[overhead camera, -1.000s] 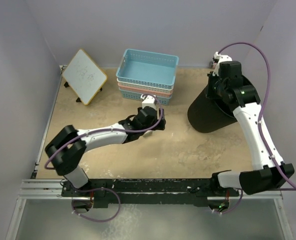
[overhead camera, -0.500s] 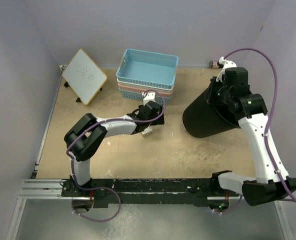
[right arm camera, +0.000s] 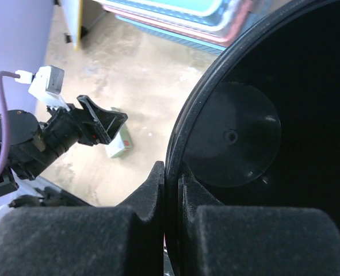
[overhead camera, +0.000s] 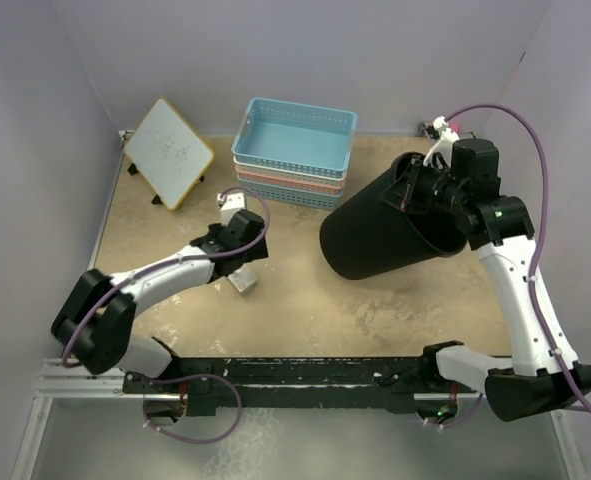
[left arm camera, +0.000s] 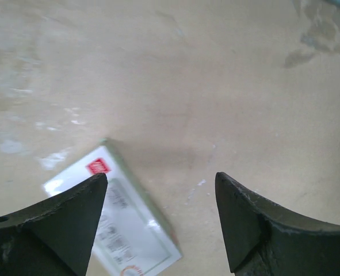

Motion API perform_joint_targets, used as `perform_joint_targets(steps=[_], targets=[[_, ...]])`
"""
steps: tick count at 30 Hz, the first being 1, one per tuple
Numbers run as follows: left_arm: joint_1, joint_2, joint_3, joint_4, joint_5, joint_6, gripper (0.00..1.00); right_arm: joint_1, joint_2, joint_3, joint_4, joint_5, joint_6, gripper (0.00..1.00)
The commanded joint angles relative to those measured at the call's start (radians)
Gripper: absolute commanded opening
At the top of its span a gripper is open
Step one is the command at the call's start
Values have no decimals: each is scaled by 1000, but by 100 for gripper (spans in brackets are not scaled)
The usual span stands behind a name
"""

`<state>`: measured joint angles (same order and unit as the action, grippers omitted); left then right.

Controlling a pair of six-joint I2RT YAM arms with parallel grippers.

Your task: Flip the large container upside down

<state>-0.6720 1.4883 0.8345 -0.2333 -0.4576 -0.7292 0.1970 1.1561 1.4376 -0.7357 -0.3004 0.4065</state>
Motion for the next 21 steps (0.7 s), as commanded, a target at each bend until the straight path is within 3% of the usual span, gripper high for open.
perform_joint_targets(steps=[1,7,11,14,19,21], targets=[[52,-202,-10,-101,-92,-1,74,4,-25,-51,158,-267,149,0],[90,-332,59,-115,-66,17,75,2,-70,-111,318,-497,364,0],[97,-303,105,-123,-33,5,75,2,-88,-178,356,-491,416,0],[98,-309,97,-96,3,-14,75,0,-103,-330,420,-473,441,0],[98,-316,74,-102,-6,-21,75,-20,-144,-671,833,-563,596,0],[98,-321,71,-109,2,-19,75,-35,-147,-700,812,-571,563,0]])
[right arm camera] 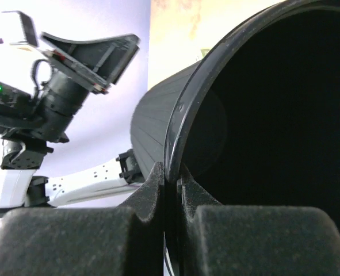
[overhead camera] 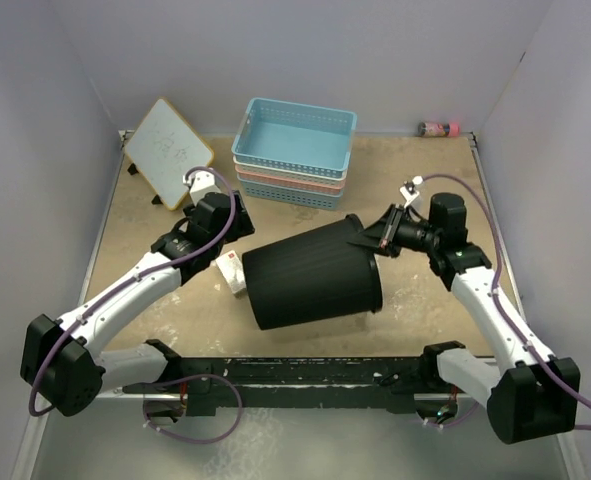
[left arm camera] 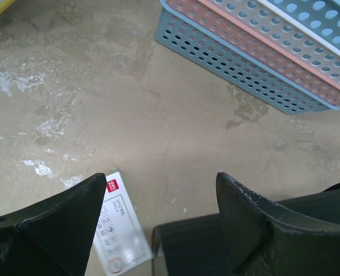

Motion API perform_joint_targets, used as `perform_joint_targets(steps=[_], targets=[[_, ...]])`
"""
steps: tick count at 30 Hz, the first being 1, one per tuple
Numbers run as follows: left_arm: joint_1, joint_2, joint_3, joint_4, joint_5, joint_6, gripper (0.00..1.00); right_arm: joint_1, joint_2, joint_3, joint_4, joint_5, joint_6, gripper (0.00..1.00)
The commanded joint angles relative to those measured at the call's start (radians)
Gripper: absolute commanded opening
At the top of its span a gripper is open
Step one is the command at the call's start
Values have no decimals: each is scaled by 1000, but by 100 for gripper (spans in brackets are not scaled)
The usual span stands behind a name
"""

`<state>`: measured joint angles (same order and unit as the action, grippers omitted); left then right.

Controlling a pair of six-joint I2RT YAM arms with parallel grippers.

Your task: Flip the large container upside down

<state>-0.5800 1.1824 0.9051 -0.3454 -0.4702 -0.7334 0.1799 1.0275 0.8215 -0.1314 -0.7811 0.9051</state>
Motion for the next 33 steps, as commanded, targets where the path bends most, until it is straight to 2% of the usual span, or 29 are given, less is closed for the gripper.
perform_joint_targets(steps=[1,3,6,7,8,12,14,17,20,24,31,33], targets=[[6,-22,0,1,17,-15,75,-25,-18,-77,152,-72,23,0],[6,-32,-4,-6,18,-11,75,-41,-19,-46,21,-21,-89,1],[6,-50,4,-37,13,-11,75,-59,0,12,-168,89,-236,25],[6,-56,10,-53,16,-13,75,-61,8,29,-209,118,-272,38],[6,-65,18,-67,25,-18,75,-62,16,44,-240,147,-300,45],[6,-111,57,-139,80,-43,75,-63,33,121,-338,240,-388,62],[6,-141,67,-180,127,-57,75,-63,34,174,-397,299,-432,67],[6,-201,46,-213,224,-78,75,-62,28,247,-473,380,-491,69],[5,-251,-24,-209,299,-94,76,-62,19,322,-505,425,-551,66],[5,-305,-139,-128,434,-146,77,-62,8,345,-531,366,-564,57],[5,-387,-245,31,632,-270,78,-59,-6,327,-600,289,-594,53],[4,-389,-292,126,715,-351,78,-52,-15,318,-622,253,-609,51]])
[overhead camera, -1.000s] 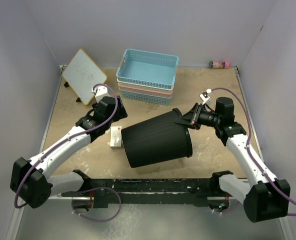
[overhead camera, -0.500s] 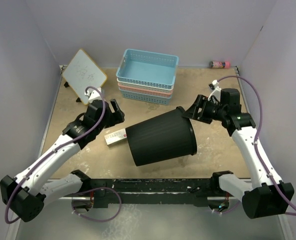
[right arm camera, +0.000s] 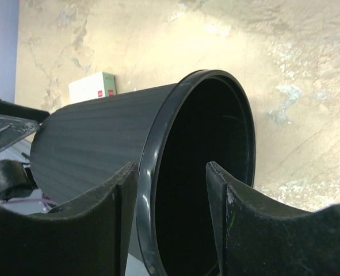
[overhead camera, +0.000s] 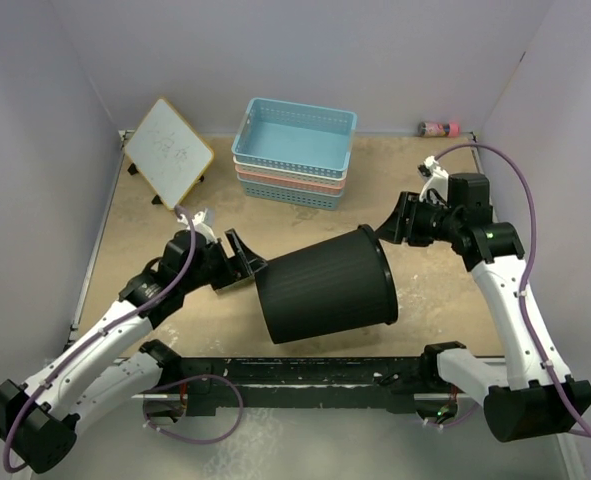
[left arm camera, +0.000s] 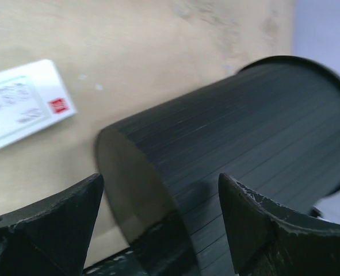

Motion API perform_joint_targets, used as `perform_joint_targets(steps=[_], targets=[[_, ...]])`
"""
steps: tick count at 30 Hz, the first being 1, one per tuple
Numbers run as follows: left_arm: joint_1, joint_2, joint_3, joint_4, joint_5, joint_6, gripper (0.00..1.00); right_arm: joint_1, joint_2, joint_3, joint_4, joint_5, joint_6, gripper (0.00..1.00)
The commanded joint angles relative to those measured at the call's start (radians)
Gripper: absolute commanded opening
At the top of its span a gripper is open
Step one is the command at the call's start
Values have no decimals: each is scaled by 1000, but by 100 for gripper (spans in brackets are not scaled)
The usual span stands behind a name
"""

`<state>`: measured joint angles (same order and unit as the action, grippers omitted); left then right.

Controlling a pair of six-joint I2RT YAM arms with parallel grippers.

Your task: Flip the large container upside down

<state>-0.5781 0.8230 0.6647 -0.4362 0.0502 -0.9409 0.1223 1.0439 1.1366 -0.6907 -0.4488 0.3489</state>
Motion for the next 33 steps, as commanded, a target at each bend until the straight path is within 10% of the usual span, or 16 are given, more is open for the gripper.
perform_joint_targets(steps=[1,9,33], targets=[[0,-27,-83,280,226,-175,78,8,-37,-10,-68,-86,-54,48],[-39,37,-85,415,260,-226,78,10,-68,-130,-42,-97,-33,21],[-48,343,456,455,129,-6,78,10,-13,-164,222,-52,140,23]])
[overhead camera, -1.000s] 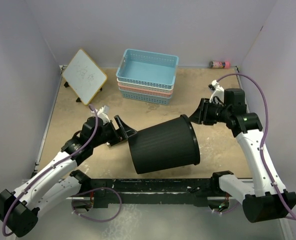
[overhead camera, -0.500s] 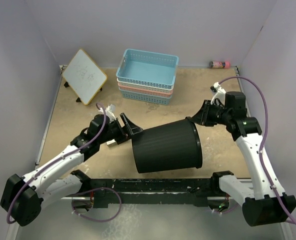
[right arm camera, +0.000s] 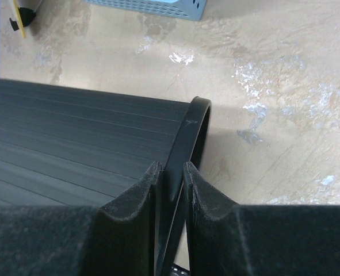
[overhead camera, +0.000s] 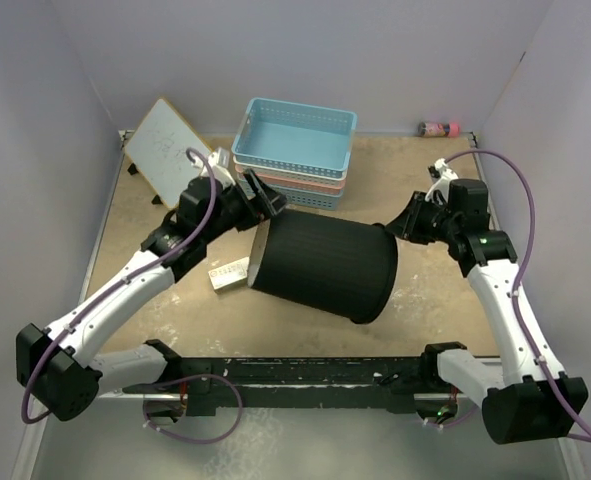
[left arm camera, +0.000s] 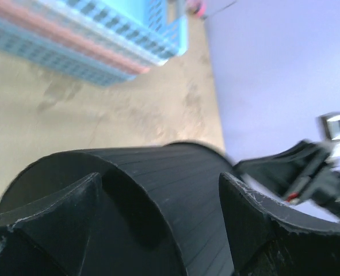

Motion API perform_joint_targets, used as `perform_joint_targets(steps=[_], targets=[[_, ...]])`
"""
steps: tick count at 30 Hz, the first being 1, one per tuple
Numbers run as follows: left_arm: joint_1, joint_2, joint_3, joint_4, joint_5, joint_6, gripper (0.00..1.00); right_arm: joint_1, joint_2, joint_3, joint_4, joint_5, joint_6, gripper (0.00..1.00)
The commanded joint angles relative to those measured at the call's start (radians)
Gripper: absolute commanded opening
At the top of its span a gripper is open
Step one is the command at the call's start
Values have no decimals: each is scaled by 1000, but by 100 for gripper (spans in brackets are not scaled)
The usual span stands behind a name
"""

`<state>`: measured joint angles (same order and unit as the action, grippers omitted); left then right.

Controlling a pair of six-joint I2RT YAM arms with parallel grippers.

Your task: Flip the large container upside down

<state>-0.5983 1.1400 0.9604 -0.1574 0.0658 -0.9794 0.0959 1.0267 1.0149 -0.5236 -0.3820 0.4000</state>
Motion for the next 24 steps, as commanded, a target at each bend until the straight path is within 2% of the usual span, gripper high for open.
perform_joint_targets(steps=[1,5,15,19,24], targets=[[-28,42,185,176,118,44,78,36,3,-54,74,-114,104,23],[-28,110,242,226,160,36,78,36,3,-101,152,-87,166,24],[-37,193,162,476,233,-99,78,36,24,-237,238,-39,237,26],[-36,157,212,332,178,15,78,36,15,-197,166,-18,196,34],[-12,113,283,23,-11,188,79,36,-60,-75,29,162,136,47]])
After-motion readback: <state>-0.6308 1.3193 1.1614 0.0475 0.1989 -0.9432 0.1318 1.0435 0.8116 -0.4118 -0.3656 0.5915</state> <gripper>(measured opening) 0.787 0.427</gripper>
